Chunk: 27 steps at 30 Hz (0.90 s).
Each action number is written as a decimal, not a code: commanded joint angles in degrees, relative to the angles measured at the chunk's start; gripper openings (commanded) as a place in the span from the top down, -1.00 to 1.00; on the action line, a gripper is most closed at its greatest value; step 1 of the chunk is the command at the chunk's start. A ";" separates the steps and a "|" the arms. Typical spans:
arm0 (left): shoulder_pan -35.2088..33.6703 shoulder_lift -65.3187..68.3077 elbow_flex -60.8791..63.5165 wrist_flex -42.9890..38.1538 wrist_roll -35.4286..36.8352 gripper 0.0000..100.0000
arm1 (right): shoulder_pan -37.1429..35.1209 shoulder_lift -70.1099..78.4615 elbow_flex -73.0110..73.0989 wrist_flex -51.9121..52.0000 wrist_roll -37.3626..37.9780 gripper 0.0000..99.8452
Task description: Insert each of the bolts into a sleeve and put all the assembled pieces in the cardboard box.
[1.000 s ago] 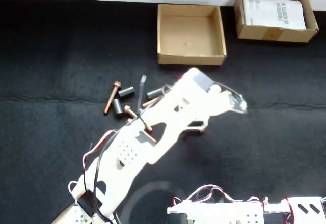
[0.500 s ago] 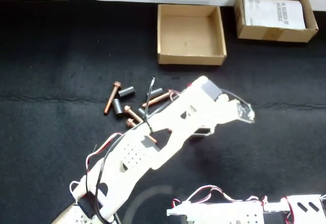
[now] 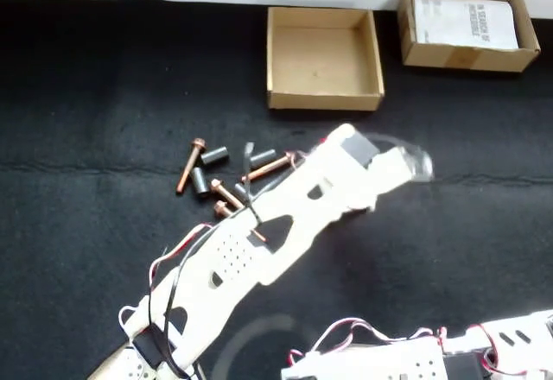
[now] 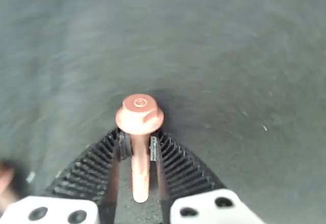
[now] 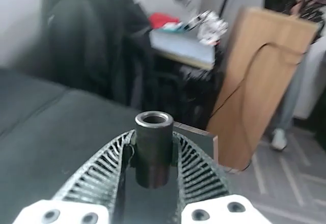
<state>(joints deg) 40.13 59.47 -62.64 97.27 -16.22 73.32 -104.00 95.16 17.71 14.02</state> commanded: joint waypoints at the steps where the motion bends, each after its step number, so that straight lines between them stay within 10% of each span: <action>1: -1.01 -1.19 -13.58 3.43 10.11 0.98 | -5.41 -0.66 8.31 4.44 0.26 0.99; 7: -3.21 -1.19 -32.75 3.78 13.89 0.98 | -17.98 -0.66 8.31 8.31 0.18 0.99; 17: -3.82 -17.27 -30.99 4.04 23.03 0.98 | -41.45 -0.75 8.13 8.22 0.09 0.99; 27: -3.65 -49.27 -1.36 4.04 22.95 0.98 | -57.45 -0.75 5.23 8.31 -13.36 0.99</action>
<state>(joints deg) 37.05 23.87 -74.86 101.14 6.46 20.04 -104.00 95.16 25.80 3.82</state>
